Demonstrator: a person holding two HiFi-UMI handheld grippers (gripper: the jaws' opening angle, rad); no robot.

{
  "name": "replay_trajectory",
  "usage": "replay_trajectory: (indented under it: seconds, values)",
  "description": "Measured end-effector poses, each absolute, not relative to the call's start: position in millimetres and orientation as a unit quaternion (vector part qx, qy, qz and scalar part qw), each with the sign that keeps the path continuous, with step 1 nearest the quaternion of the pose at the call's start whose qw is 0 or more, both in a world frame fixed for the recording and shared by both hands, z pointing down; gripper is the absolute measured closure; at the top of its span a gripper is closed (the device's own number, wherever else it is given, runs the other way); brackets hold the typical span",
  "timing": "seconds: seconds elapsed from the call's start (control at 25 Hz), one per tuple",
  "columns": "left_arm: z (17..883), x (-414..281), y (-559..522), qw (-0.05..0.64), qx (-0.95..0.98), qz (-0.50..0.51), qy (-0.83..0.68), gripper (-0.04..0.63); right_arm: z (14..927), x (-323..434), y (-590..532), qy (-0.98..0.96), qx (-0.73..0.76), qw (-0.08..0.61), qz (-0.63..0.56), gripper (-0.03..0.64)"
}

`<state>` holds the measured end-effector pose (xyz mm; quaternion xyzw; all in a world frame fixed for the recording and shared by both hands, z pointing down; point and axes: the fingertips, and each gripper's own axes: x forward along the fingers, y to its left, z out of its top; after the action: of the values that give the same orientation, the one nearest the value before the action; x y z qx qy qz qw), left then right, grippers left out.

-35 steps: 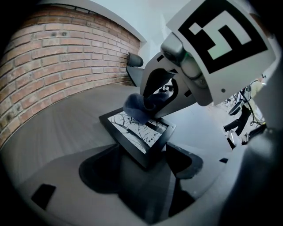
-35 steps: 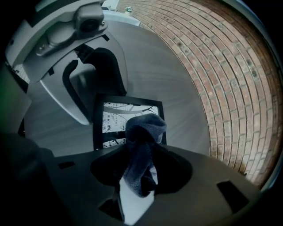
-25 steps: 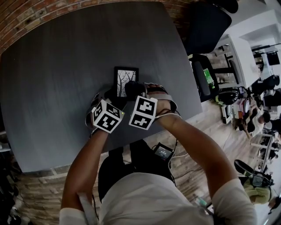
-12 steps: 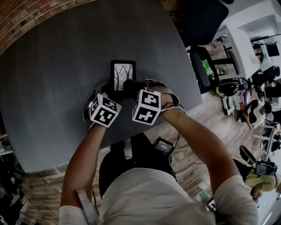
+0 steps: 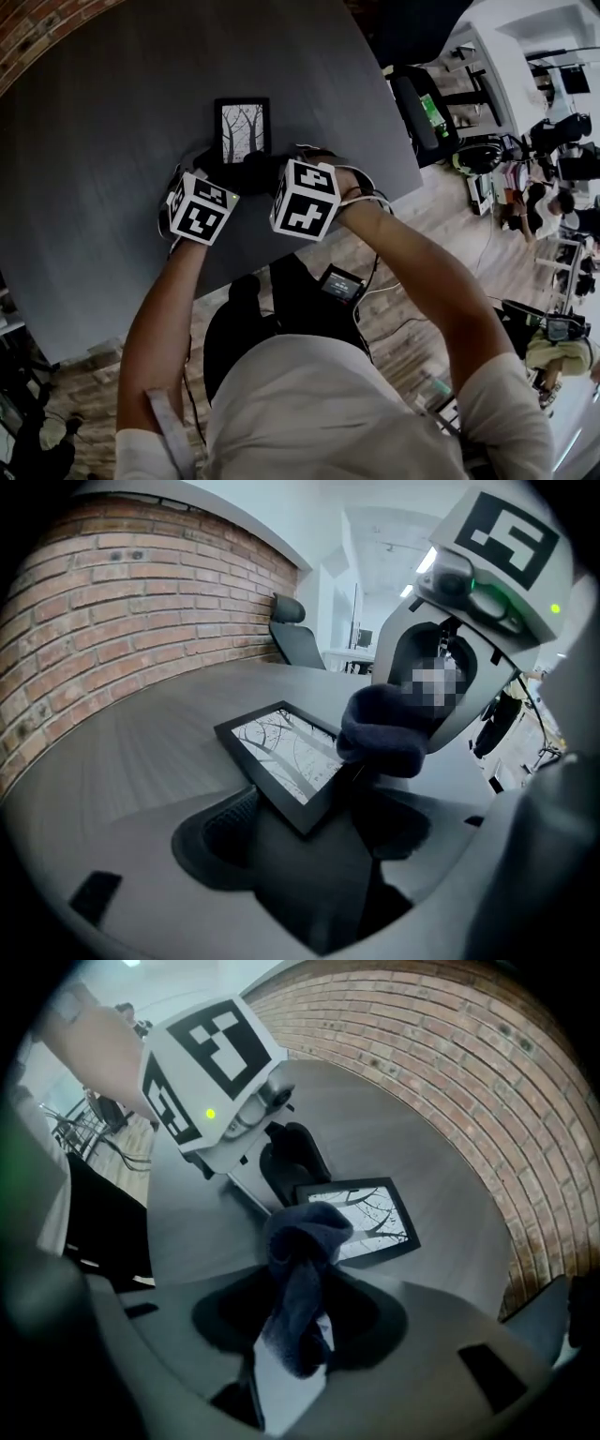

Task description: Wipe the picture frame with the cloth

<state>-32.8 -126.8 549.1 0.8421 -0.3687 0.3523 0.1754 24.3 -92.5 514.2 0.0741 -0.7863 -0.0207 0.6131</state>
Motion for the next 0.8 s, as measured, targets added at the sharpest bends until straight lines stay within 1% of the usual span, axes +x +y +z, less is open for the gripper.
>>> replay_trajectory:
  seconds: [0.16,0.44,0.8]
  values:
    - [549.4,-31.4,-125.5,0.170,0.844,0.350,-0.370,0.272,502.8,14.9,-73.9,-0.810,0.051,0.584,0.016,0.448]
    - [548.8,-29.0,-126.7,0.160,0.844,0.347,-0.376,0.271,485.1,6.3,-106.3,-0.820,0.085,0.566,-0.032,0.446]
    - [551.4,-25.0,-123.6,0.167,0.845,0.346,-0.372,0.270,500.0,-8.1,-180.3,-0.786,0.156,0.589,-0.098,0.445]
